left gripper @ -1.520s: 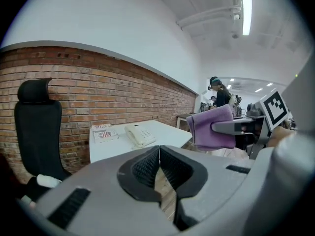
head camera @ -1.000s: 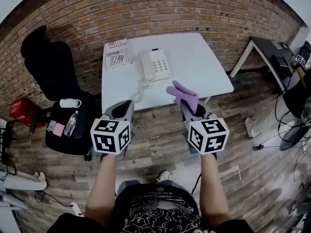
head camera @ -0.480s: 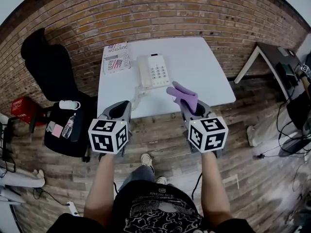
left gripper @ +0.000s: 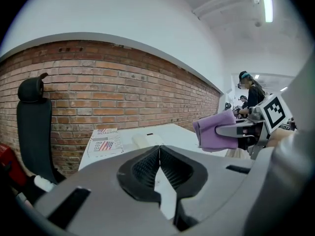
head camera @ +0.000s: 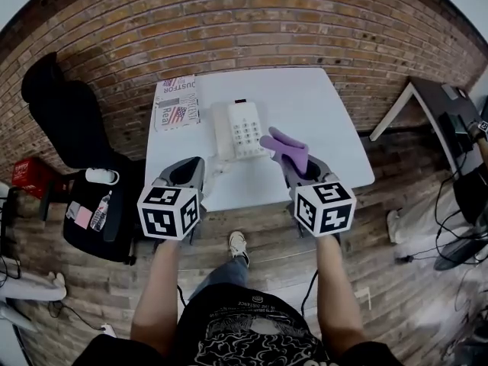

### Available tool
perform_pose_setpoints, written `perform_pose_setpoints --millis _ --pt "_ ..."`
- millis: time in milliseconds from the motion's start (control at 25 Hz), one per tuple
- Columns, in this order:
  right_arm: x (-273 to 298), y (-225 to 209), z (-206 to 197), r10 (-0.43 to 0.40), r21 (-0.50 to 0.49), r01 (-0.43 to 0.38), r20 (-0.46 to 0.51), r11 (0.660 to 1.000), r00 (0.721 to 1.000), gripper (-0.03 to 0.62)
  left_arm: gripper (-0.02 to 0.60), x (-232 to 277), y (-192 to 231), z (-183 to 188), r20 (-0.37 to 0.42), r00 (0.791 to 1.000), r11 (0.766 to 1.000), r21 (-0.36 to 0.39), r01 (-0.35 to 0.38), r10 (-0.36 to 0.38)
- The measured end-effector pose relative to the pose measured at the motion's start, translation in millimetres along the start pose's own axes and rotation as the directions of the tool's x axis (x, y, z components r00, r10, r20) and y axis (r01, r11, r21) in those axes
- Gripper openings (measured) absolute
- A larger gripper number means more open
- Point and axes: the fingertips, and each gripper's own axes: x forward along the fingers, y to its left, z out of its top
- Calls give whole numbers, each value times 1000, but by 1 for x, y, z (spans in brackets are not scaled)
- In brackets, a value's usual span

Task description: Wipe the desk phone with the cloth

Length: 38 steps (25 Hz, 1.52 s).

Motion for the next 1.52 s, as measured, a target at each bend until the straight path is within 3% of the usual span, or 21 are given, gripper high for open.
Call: perform_pose_setpoints --millis 440,920,1240,1520 --pt "117 -64 14 -15 42 19 -81 999 997 46 6 103 58 23 -58 998 999 -34 8 -10" --pt "241 -123 0 -37 126 67 -224 990 974 46 6 180 115 14 -132 991 995 -100 15 -28" --pt "296 -119 -13 51 175 0 -286 984 957 46 6 207 130 4 -163 986 991 -134 24 -45" --pt "311 -108 -15 128 238 -63 -269 969 955 46 6 218 129 2 -165 984 989 -143 35 -59"
